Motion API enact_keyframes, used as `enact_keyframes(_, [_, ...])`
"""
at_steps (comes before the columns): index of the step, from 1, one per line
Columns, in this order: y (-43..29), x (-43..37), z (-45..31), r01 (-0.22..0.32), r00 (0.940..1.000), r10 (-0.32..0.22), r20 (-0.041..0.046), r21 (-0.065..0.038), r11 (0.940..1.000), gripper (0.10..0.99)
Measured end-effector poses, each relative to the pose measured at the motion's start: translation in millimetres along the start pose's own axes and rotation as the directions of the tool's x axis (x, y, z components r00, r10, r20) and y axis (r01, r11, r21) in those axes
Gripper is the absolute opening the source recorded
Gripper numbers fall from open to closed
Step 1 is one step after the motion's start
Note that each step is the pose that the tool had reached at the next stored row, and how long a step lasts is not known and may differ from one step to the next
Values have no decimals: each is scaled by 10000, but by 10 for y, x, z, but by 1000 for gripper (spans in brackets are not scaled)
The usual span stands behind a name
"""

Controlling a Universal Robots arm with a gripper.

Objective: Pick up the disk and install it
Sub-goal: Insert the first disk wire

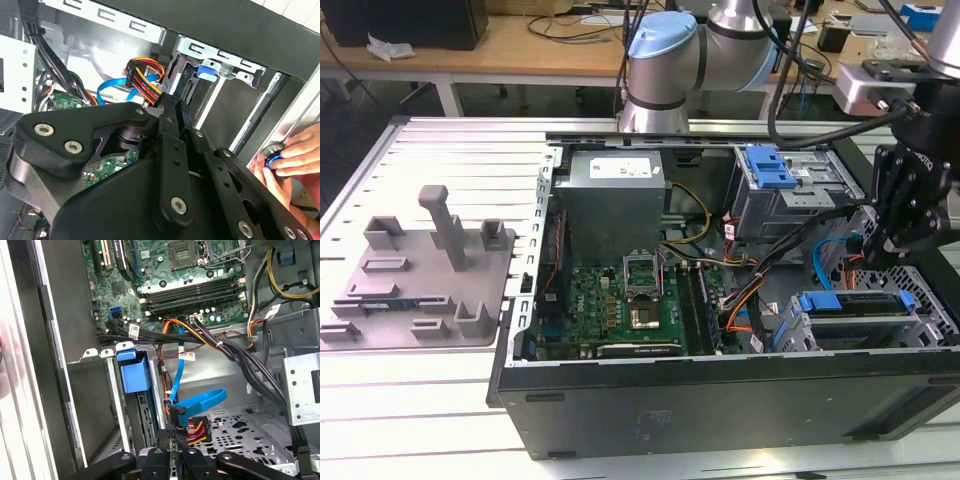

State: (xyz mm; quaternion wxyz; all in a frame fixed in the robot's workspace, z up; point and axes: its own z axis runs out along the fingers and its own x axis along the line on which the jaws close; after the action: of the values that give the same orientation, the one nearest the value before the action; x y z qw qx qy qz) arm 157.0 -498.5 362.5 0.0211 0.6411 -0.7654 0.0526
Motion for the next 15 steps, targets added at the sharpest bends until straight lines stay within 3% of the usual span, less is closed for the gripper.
enact_keyframes(8, [-11,65,8,210,9995,-210,216,-13,9998,165])
enact_keyframes(15, [-23,129,15,473,9986,-473,250,10,9989,165])
